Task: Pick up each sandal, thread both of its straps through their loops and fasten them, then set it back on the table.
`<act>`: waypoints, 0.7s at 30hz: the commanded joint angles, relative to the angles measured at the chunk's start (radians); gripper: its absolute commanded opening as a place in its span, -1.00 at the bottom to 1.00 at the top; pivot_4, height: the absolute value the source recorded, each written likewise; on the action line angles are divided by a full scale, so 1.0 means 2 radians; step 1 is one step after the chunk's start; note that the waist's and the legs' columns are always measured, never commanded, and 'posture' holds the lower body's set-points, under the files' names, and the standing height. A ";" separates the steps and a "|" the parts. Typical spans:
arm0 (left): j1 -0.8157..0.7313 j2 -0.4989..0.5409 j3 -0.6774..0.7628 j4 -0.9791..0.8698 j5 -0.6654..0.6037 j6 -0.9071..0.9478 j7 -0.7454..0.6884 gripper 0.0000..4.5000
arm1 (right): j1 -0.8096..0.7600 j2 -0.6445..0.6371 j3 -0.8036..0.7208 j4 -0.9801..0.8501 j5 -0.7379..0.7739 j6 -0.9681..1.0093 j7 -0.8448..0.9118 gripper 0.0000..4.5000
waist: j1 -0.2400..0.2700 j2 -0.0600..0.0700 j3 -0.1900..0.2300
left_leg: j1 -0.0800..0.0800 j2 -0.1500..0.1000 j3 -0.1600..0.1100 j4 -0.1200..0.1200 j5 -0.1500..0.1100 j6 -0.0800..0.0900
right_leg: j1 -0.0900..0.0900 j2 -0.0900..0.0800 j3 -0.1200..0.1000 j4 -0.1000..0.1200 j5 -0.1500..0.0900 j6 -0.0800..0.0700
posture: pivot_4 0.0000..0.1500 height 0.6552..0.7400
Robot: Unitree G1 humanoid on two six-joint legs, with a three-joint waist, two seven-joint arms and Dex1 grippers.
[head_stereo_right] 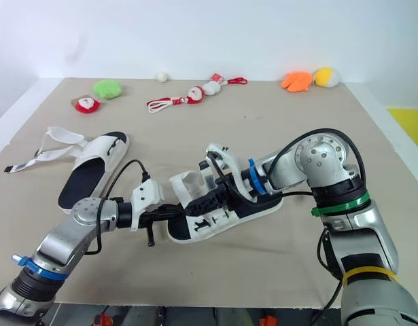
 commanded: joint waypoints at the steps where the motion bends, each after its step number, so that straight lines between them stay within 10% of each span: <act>1: 0.018 0.000 -0.037 0.020 0.017 0.019 -0.001 -1.00 | 0.009 -0.009 0.002 -0.034 -0.006 0.004 0.001 0.43 | 0.000 0.000 0.000 | 0.000 0.000 0.000 0.000 0.000 0.000 | 0.000 0.000 0.000 0.000 0.000 0.000 | 1.00 1.00; 7: 0.019 -0.001 -0.036 0.020 0.016 0.019 0.000 -1.00 | 0.012 -0.008 0.000 -0.046 -0.020 0.004 0.009 -0.92 | 0.000 0.000 0.000 | 0.000 0.000 0.000 0.000 0.000 0.000 | 0.000 0.000 0.000 0.000 0.000 0.000 | 1.00 1.00; 21: 0.025 -0.002 -0.035 0.017 0.017 0.020 0.005 -1.00 | -0.015 -0.010 0.016 0.015 0.032 0.004 -0.009 -0.97 | 0.000 0.000 0.000 | 0.000 0.000 0.000 0.000 0.000 0.000 | 0.000 0.000 0.000 -0.001 0.000 0.000 | 1.00 1.00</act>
